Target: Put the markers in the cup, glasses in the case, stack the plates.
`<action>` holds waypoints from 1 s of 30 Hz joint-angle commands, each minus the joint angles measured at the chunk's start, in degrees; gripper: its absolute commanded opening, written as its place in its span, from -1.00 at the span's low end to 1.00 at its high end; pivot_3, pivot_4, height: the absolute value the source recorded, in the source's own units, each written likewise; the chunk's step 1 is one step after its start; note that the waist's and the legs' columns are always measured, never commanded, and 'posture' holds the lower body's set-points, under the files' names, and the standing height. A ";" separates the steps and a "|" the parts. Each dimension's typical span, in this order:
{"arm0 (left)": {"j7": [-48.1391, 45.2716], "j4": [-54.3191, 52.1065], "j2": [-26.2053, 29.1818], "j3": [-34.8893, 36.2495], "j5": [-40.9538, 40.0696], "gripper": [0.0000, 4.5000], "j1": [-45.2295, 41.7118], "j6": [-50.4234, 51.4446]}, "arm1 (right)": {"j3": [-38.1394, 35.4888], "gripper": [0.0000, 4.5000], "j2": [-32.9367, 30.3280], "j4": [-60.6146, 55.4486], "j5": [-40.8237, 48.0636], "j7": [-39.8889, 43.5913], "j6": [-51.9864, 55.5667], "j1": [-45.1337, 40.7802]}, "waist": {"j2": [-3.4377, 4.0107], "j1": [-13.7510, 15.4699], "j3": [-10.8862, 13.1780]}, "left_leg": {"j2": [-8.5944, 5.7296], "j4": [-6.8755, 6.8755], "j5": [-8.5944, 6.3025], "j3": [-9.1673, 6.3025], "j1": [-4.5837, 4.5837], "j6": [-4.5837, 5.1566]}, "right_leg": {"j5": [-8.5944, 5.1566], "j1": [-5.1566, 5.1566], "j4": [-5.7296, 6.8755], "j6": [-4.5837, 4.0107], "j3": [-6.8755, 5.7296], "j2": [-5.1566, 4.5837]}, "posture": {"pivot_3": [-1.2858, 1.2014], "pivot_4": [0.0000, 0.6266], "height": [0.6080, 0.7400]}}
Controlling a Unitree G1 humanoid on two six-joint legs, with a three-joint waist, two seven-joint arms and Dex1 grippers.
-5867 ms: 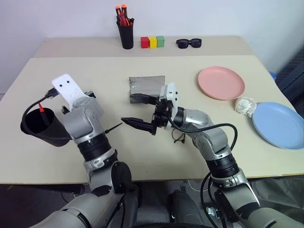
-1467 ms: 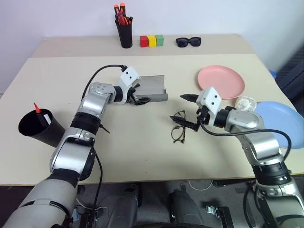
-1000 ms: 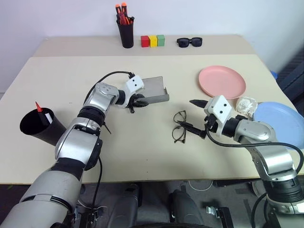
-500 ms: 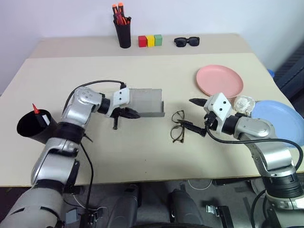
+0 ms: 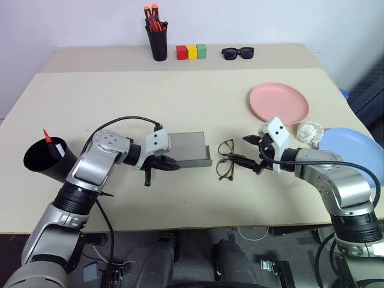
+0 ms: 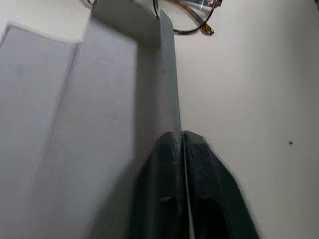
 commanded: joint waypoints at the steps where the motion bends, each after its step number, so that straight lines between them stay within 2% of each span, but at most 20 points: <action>1: 2.09 -3.22 0.28 0.47 -1.51 -0.16 0.57 0.36 | -4.49 1.00 0.28 -1.23 5.15 -1.01 6.28 -2.11 | 0.00 0.04 0.00 | 0.00 0.00 0.00 0.00 0.00 0.00 | 0.00 0.00 0.00 0.00 0.00 0.00 | 0.03 -0.52 0.90; 3: 3.40 -3.81 -0.06 1.05 -1.85 0.27 1.12 -1.37 | -6.08 1.00 0.87 -1.37 7.76 -1.81 10.00 -2.64 | 0.00 0.06 0.00 | 0.00 0.00 0.00 0.01 0.00 0.00 | 0.00 0.01 0.00 0.00 0.00 -0.02 | 0.03 -0.52 0.90; 12: 13.51 -7.75 -2.35 8.67 -4.71 0.27 6.10 -13.35 | -9.55 1.00 4.88 -1.40 14.61 -7.92 22.83 -4.18 | 0.00 0.11 0.00 | -0.01 0.00 0.00 0.02 0.00 0.00 | 0.00 -0.01 -0.01 0.00 0.01 -0.20 | 0.03 -0.52 0.90; 16: 16.11 -17.10 -2.55 12.52 -9.79 0.27 14.49 -12.50 | -10.48 1.00 7.60 -0.13 15.55 -11.29 26.69 -4.96 | 0.04 -0.19 -0.02 | -0.01 -0.04 -0.02 0.07 0.01 0.04 | 0.00 -0.04 -0.02 -0.01 0.06 -0.22 | 0.03 -0.52 0.90; 23: 21.25 -28.70 -0.96 16.44 -12.87 0.27 29.82 -10.46 | -15.06 1.00 12.73 4.00 17.30 -15.57 31.76 -7.85 | 0.13 0.21 -0.05 | -0.03 -0.03 -0.03 0.10 0.02 0.04 | 0.01 -0.02 -0.02 -0.02 0.07 -0.26 | 0.03 -0.52 0.90; 29: 25.00 -32.78 -0.74 18.30 -15.51 0.27 35.14 -8.48 | -17.10 1.00 14.53 6.22 17.69 -17.62 34.25 -9.45 | 0.17 0.16 -0.07 | -0.04 -0.04 -0.04 0.11 0.02 0.06 | -0.01 -0.01 -0.05 -0.03 0.06 -0.29 | 0.03 -0.52 0.90; 30: 25.53 -33.21 -0.61 18.44 -15.39 0.29 36.38 -8.49 | -16.78 0.89 14.42 6.41 17.47 -17.90 34.57 -9.40 | 0.19 0.14 -0.08 | -0.04 -0.04 -0.04 0.11 0.02 0.06 | -0.01 -0.02 -0.05 -0.04 0.06 -0.27 | 0.03 -0.52 0.90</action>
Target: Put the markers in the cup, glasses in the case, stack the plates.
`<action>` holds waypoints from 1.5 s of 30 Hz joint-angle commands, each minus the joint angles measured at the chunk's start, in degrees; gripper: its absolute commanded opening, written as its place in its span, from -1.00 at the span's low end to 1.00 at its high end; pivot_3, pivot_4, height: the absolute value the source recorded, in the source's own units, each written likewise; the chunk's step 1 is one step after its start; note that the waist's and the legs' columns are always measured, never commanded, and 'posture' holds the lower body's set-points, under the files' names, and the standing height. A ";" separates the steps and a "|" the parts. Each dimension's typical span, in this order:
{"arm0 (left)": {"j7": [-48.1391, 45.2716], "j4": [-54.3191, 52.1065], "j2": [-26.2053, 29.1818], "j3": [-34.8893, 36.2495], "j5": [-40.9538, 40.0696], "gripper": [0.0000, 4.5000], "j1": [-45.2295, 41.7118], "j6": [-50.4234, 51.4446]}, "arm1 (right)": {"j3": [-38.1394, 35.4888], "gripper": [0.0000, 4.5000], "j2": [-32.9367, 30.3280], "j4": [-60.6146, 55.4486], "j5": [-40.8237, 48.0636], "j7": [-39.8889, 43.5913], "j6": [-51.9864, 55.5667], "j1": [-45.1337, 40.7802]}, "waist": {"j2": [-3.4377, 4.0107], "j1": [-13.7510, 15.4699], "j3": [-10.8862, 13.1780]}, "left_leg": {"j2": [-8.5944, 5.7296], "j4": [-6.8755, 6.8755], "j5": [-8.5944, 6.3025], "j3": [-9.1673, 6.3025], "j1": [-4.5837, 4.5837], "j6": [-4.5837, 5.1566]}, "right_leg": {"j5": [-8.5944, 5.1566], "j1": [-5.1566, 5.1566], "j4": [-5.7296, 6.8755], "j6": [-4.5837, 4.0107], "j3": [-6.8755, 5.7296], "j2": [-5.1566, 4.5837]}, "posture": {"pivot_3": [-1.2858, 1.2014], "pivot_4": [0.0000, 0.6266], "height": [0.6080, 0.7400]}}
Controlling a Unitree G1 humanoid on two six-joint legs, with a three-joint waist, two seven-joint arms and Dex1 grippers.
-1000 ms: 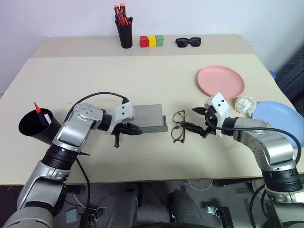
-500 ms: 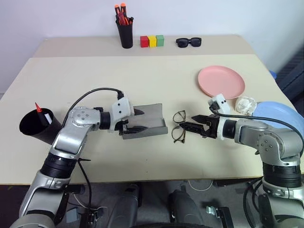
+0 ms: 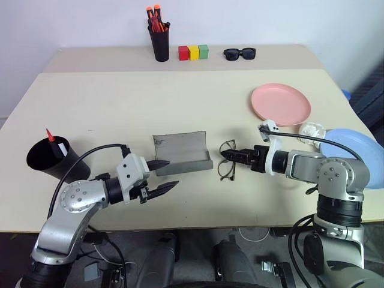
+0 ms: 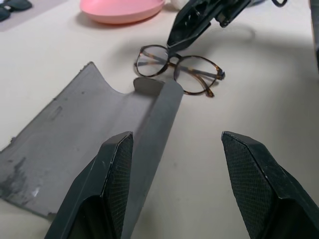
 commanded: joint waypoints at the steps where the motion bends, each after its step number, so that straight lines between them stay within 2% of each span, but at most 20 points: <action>1: 2.13 -3.36 0.48 1.85 -1.30 0.29 2.73 -0.03 | -1.36 0.76 0.32 -0.04 0.83 -0.83 1.47 -0.99 | 0.04 -0.05 -0.01 | 0.00 0.00 0.00 0.00 0.00 0.00 | 0.00 0.00 0.00 0.00 0.00 0.00 | 0.03 -0.52 0.90; 3: 3.05 -3.64 0.58 2.19 -1.48 0.29 3.95 -0.17 | -0.94 0.43 -0.06 -0.07 0.81 -0.81 1.95 -0.92 | 0.06 -0.06 -0.02 | 0.00 -0.01 0.00 0.03 0.00 0.01 | 0.00 -0.01 0.00 -0.01 0.01 -0.01 | 0.03 -0.52 0.90; 9: 4.22 -3.56 1.27 2.18 -2.09 0.29 4.43 -0.70 | -0.40 -0.98 -0.31 -0.13 0.41 -1.16 2.30 -0.74 | 0.06 0.00 -0.03 | 0.00 -0.01 -0.01 0.03 0.00 0.01 | -0.08 0.00 -0.03 -0.15 0.01 -0.02 | 0.03 -0.52 0.90; 17: 6.65 -4.52 0.61 1.17 -2.78 0.29 5.39 -0.27 | 0.62 -0.99 -2.04 -2.52 0.48 -1.01 1.95 -0.59 | 0.09 -0.02 -0.04 | 0.00 -0.02 -0.02 0.04 0.00 0.01 | -0.09 -0.01 -0.04 -0.17 0.01 -0.02 | 0.03 -0.52 0.90; 22: 7.82 -3.44 -0.02 2.23 -2.61 0.29 7.96 -1.93 | 14.43 -0.99 -14.67 -8.79 -5.17 7.76 -11.42 -1.81 | 0.20 -0.01 0.01 | -0.01 -0.02 -0.03 0.07 -0.01 0.03 | -0.11 -0.02 -0.10 -0.19 0.00 -0.06 | 0.03 -0.52 0.90; 25: 8.47 -3.58 -1.00 3.58 -3.42 0.29 10.06 -3.64 | 18.33 -0.99 -18.34 -10.59 -5.98 14.33 -18.93 -5.79 | 0.21 -0.30 0.01 | 0.02 -0.04 -0.05 0.10 -0.01 0.04 | -0.11 -0.02 -0.16 -0.20 0.01 -0.07 | 0.03 -0.52 0.90; 28: 9.19 -4.30 -2.07 5.05 -4.25 0.29 12.82 -5.05 | 26.32 -0.99 -20.21 -10.70 -11.17 21.42 -29.38 -10.86 | 0.22 -0.43 0.02 | 0.05 -0.11 -0.06 0.13 -0.01 0.04 | -0.13 -0.07 -0.18 -0.24 0.03 -0.06 | 0.03 -0.52 0.90; 34: 10.25 -6.38 -2.62 6.56 -4.78 0.29 18.38 -5.73 | 39.90 -0.99 -13.37 0.53 -21.47 30.61 -45.12 -21.51 | 0.22 -0.34 0.01 | 0.05 -0.12 -0.08 0.08 -0.01 0.05 | -0.14 -0.07 -0.40 -0.28 0.01 -0.06 | 0.03 -0.52 0.90; 40: 11.99 -8.14 -2.76 7.42 -4.66 0.29 20.16 -5.58 | 45.88 -0.99 -6.14 14.51 -27.24 38.93 -54.22 -27.76 | 0.23 0.10 0.02 | 0.03 -0.12 -0.11 -0.02 -0.02 0.07 | -0.09 -0.03 -0.77 -0.33 -0.06 -0.04 | 0.03 -0.52 0.90; 45: 14.68 -10.22 -3.00 8.13 -4.61 0.29 21.20 -4.26 | 48.90 -0.99 -4.20 24.44 -31.77 47.03 -61.36 -29.20 | 0.26 -0.10 0.04 | 0.03 -0.15 -0.14 -0.01 0.00 0.06 | 0.00 -0.03 -0.79 -0.19 -0.07 0.00 | 0.03 -0.52 0.90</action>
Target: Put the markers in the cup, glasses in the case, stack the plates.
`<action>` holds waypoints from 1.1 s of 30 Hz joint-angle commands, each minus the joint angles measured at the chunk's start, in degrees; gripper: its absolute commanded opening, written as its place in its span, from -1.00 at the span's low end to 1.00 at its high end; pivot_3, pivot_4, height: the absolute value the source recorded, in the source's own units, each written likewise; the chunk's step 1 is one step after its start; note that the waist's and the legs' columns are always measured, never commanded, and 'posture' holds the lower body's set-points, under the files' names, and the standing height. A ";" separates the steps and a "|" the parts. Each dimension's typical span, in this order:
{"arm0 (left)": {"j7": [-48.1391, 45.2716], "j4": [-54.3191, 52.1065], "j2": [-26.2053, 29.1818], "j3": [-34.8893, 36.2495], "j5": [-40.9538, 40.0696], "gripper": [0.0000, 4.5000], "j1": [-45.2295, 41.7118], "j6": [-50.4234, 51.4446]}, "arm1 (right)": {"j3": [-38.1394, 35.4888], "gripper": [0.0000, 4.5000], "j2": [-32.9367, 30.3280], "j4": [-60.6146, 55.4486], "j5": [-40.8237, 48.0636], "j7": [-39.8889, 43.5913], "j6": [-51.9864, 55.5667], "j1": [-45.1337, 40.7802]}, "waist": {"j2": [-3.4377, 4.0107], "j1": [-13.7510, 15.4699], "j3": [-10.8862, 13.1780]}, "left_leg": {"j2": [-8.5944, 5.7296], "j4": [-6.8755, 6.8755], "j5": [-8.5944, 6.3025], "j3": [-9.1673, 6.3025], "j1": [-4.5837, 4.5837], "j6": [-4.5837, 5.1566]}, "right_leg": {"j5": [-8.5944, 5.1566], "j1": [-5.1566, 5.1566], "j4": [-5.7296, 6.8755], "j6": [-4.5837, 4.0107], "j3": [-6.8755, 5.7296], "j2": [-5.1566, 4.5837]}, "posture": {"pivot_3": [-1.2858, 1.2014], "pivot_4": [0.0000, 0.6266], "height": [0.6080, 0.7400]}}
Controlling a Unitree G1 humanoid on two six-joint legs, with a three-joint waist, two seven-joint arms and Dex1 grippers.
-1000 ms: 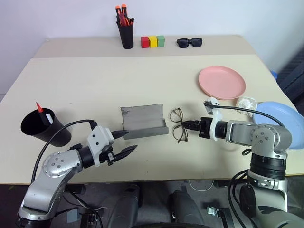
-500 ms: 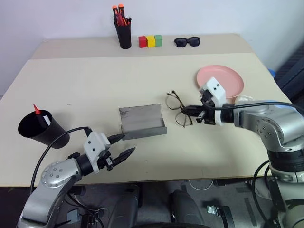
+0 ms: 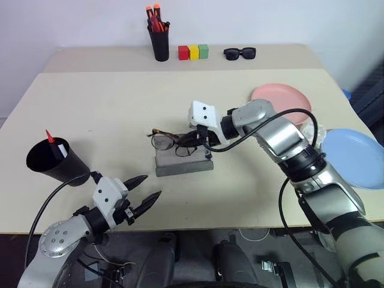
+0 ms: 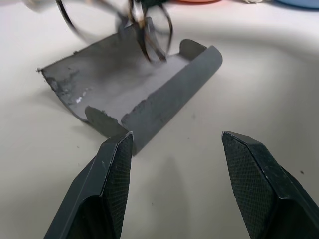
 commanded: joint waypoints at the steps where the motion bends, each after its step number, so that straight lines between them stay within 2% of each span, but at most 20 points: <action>1: 1.75 -3.29 -0.38 1.75 -1.06 0.29 0.93 0.54 | -0.33 -0.99 0.19 3.76 -1.68 5.52 -3.61 -1.78 | 0.02 -0.01 0.01 | 0.00 -0.01 0.01 0.00 0.00 0.02 | 0.00 -0.02 0.00 0.01 0.01 0.00 | 0.03 -0.52 0.90; 5: 2.01 -3.56 -0.64 1.16 -0.63 0.29 2.08 0.13 | -0.71 -0.99 -0.65 6.08 -3.30 10.00 -6.59 -1.44 | 0.02 -0.09 0.01 | 0.01 -0.02 -0.02 0.01 0.00 -0.03 | 0.00 -0.01 0.00 0.01 0.01 0.02 | 0.03 -0.52 0.90; 11: 1.79 -2.69 -0.72 0.69 -0.38 0.29 1.87 -0.39 | -1.36 -0.99 -0.18 7.71 -5.32 11.93 -7.53 -1.35 | 0.03 -0.02 0.01 | 0.01 -0.02 -0.06 0.01 0.02 -0.09 | 0.00 0.00 0.00 -0.01 0.02 0.02 | 0.03 -0.52 0.90; 14: 1.49 -1.14 -0.24 0.45 -0.46 0.29 -0.46 0.25 | -2.29 -0.60 1.03 8.42 -5.62 11.32 -7.02 -1.44 | 0.03 0.07 0.01 | 0.01 -0.02 -0.07 0.00 0.02 -0.11 | -0.02 0.00 0.00 -0.04 0.01 0.02 | 0.03 -0.52 0.90; 17: 2.15 -0.67 -0.06 0.54 -0.48 0.29 -2.54 1.59 | -4.30 0.02 1.97 8.04 -5.70 9.10 -6.97 -1.47 | 0.03 -0.03 0.01 | 0.01 -0.02 -0.06 0.01 0.02 -0.11 | 0.00 -0.01 0.01 -0.01 0.02 0.03 | 0.03 -0.52 0.90; 22: 6.01 -0.94 -2.03 2.68 -6.99 0.29 -7.95 8.71 | -9.11 0.02 1.69 2.59 -3.68 7.07 -5.46 -0.23 | 0.04 0.10 0.02 | 0.01 -0.03 -0.05 0.00 0.01 -0.08 | 0.03 -0.01 0.02 0.04 0.02 0.07 | 0.03 -0.52 0.90; 25: 11.94 1.17 -2.81 2.00 -8.18 -0.11 -16.66 17.03 | -12.21 0.04 0.31 -4.26 -2.44 4.79 -3.77 3.50 | 0.00 0.43 -0.01 | 0.01 0.03 0.00 -0.10 0.01 -0.02 | 0.04 0.01 0.07 0.07 -0.05 0.13 | 0.03 -0.52 0.90; 28: 17.47 4.74 -3.85 -0.88 -6.29 -0.80 -27.30 23.58 | -14.52 0.04 -1.61 -11.64 -1.88 2.13 -2.21 9.10 | -0.03 0.63 -0.03 | -0.03 0.08 0.02 -0.13 0.03 0.01 | 0.10 0.08 0.14 0.18 -0.08 0.21 | 0.03 -0.52 0.90; 29: 19.12 5.95 -4.45 -1.33 -5.74 -0.97 -30.10 25.23 | -15.00 0.04 -2.02 -13.54 -1.69 1.36 -1.64 10.52 | -0.04 0.91 -0.03 | -0.04 0.10 0.03 -0.12 0.03 0.02 | 0.12 0.09 0.13 0.20 -0.08 0.21 | 0.03 -0.52 0.90; 33: 29.42 18.16 -9.90 -0.62 -4.43 -0.97 -48.20 37.27 | -17.82 0.04 -3.43 -22.18 -0.07 -3.42 3.36 18.55 | -0.10 1.29 0.00 | -0.04 0.19 0.06 -0.06 -0.03 0.02 | 0.18 0.16 0.31 0.32 -0.03 0.25 | 0.03 -0.52 0.90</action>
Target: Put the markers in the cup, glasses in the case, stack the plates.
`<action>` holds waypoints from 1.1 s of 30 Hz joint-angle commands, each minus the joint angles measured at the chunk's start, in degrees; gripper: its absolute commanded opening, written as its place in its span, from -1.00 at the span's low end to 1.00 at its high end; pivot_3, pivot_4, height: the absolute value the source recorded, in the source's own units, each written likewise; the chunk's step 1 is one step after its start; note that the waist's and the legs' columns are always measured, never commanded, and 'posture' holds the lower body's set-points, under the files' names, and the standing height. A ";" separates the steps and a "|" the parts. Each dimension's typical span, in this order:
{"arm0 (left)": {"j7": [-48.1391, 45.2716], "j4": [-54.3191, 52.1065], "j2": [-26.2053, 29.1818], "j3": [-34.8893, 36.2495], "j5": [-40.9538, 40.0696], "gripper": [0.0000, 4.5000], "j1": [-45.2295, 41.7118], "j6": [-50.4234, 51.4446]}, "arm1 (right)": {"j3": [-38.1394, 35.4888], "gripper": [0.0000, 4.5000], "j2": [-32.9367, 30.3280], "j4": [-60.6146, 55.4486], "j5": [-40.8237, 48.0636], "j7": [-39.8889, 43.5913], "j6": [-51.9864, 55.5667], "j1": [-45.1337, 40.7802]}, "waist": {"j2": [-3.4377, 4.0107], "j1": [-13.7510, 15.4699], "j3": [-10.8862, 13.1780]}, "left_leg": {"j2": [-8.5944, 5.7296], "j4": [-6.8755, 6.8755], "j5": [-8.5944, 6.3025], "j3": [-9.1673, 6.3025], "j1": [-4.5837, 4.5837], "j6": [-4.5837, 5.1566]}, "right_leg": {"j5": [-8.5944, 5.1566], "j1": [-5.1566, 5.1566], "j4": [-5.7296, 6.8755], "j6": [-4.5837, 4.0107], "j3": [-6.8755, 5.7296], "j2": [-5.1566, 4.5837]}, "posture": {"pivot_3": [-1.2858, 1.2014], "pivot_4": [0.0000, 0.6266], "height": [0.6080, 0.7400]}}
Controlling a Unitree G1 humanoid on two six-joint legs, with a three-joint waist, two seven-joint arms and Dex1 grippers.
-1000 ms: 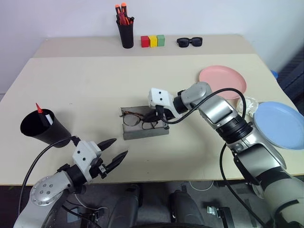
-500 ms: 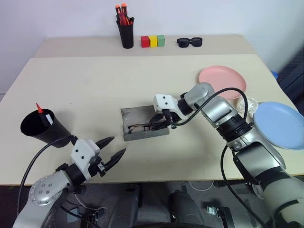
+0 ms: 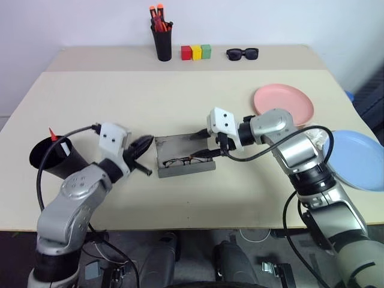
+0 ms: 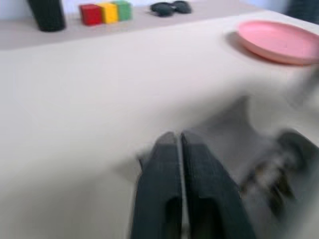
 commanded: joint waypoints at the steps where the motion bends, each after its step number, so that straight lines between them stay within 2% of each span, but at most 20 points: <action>1: 7.08 8.50 -2.76 1.51 0.70 -0.97 -11.03 9.60 | -2.98 0.04 -1.14 -8.05 1.28 -3.97 2.45 4.07 | -0.01 0.09 0.00 | 0.00 0.02 0.01 -0.01 -0.01 -0.02 | 0.00 -0.01 0.06 0.00 0.00 0.01 | 0.03 -0.52 0.90; 4: 7.25 16.94 -4.57 2.03 -0.38 -0.97 -20.47 15.69 | -4.40 0.04 -1.77 -12.20 1.59 -7.25 4.91 7.84 | -0.03 -0.23 0.00 | -0.02 0.03 0.03 0.05 0.00 -0.02 | -0.02 -0.04 0.20 0.03 0.03 0.00 | 0.03 -0.52 0.90; 7: 6.74 21.69 -5.36 2.72 -0.35 -0.97 -25.02 17.83 | -5.56 0.04 -2.38 -14.92 1.83 -9.72 5.94 10.18 | -0.03 -1.13 0.01 | -0.01 0.02 0.04 0.05 -0.01 -0.04 | -0.02 -0.07 0.22 0.03 0.03 0.01 | 0.03 -0.52 0.90; 10: 1.69 31.16 -3.70 -2.64 0.56 -0.97 -31.41 22.49 | -11.19 0.04 -4.11 -20.08 2.01 -14.34 5.76 16.17 | -0.07 -0.85 0.03 | 0.00 0.01 0.09 0.01 -0.02 -0.11 | -0.03 -0.09 0.31 0.02 0.00 0.03 | 0.03 -0.52 0.90; 17: -3.35 39.93 -2.27 -5.68 2.64 -0.97 -33.65 21.75 | -17.13 0.04 -6.06 -27.16 4.92 -17.39 5.55 25.32 | -0.07 -1.45 0.03 | 0.01 -0.02 0.09 0.03 0.00 -0.12 | -0.05 -0.11 0.35 0.01 0.04 0.03 | 0.03 -0.52 0.90; 23: -9.87 33.77 0.66 -7.66 0.88 -0.97 -30.07 22.15 | -18.32 0.04 -6.08 -25.18 5.22 -20.30 4.82 27.10 | -0.07 -1.37 0.03 | 0.00 -0.01 0.09 0.05 0.00 -0.12 | -0.05 -0.12 0.35 0.01 0.09 0.00 | 0.03 -0.52 0.90; 29: -15.82 19.81 4.37 -8.97 -2.05 -0.97 -22.22 22.59 | -19.46 0.04 -4.70 -22.56 8.22 -22.24 6.10 23.08 | -0.07 -1.22 0.03 | 0.01 -0.01 0.09 0.05 0.00 -0.12 | -0.05 -0.10 0.35 -0.01 0.12 -0.02 | 0.03 -0.52 0.90; 33: -15.62 14.18 5.12 -8.15 -2.14 -0.97 -17.91 21.79 | -18.80 0.04 -5.19 -19.81 8.46 -22.25 5.43 21.24 | -0.05 -1.01 0.02 | 0.00 -0.01 0.09 0.04 0.02 -0.12 | -0.06 -0.07 0.34 -0.02 0.12 -0.04 | 0.03 -0.52 0.90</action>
